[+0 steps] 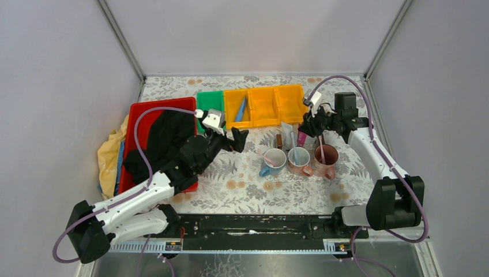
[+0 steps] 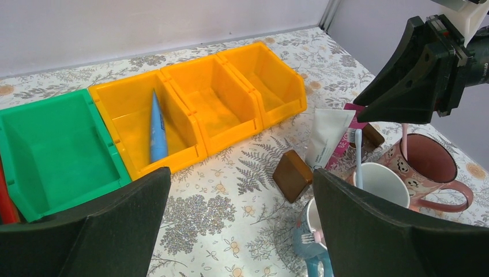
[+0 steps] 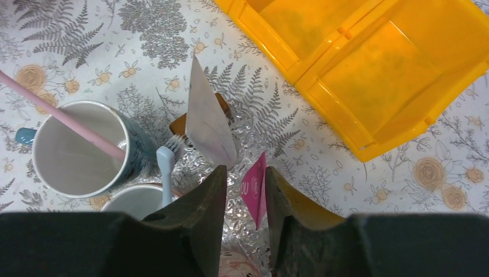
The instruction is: Prepare toiletry sets of a toothbrush and toothpaste on the tray
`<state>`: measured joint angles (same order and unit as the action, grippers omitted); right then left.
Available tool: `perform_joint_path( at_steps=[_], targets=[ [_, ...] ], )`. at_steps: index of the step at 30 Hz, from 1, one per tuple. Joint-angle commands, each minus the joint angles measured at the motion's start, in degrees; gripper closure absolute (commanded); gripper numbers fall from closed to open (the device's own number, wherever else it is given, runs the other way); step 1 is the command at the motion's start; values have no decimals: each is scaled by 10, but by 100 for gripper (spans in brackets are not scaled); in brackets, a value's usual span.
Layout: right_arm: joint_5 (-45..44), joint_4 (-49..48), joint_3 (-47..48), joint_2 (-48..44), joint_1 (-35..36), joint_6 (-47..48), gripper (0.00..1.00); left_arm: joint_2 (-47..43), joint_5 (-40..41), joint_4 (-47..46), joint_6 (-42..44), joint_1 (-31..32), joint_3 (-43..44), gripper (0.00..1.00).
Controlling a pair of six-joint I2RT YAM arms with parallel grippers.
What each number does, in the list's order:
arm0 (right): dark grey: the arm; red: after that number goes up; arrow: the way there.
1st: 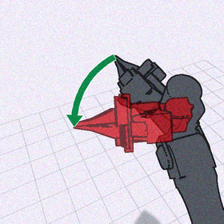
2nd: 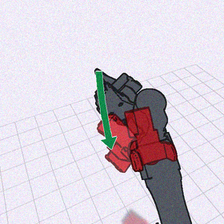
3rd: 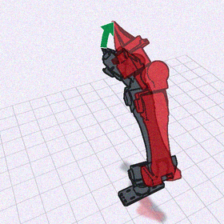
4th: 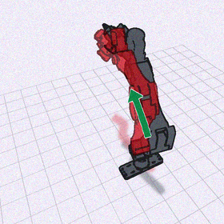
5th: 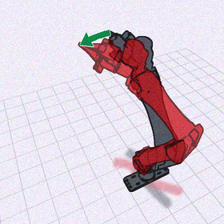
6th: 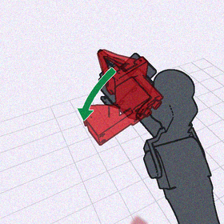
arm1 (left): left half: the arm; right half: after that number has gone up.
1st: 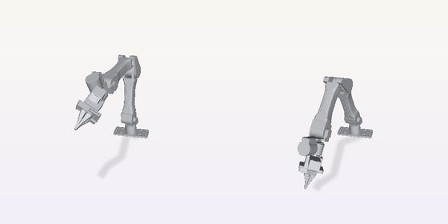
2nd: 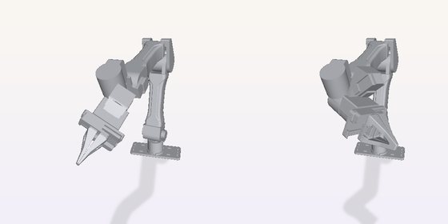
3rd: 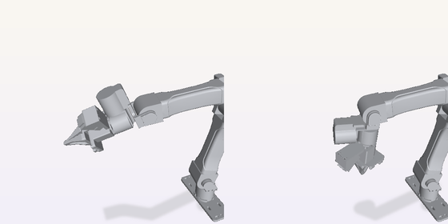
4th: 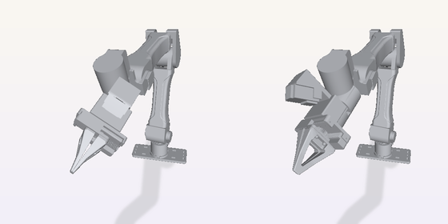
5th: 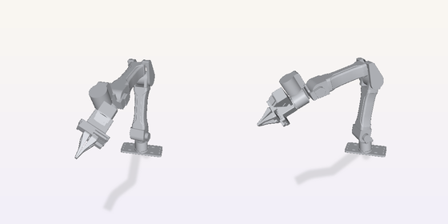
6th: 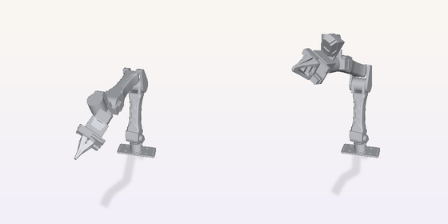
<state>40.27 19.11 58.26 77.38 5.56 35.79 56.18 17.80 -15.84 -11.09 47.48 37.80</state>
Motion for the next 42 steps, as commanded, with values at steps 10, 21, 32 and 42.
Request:
perform_joint_path(
  at_steps=[10, 21, 32, 42],
  targets=[
    [180, 76, 124, -37, -46, -107, 38, 120, -143, 30, -21, -93, 103, 0],
    [312, -87, 45, -54, -124, -303, 37, 356, -281, 193, -30, -216, 349, 2],
    [334, -99, 23, -62, -167, -306, 37, 566, -155, 351, 50, -224, 577, 20],
    [343, -101, 19, -63, -182, -305, 37, 680, -121, 427, 102, -232, 688, 46]
  ],
)
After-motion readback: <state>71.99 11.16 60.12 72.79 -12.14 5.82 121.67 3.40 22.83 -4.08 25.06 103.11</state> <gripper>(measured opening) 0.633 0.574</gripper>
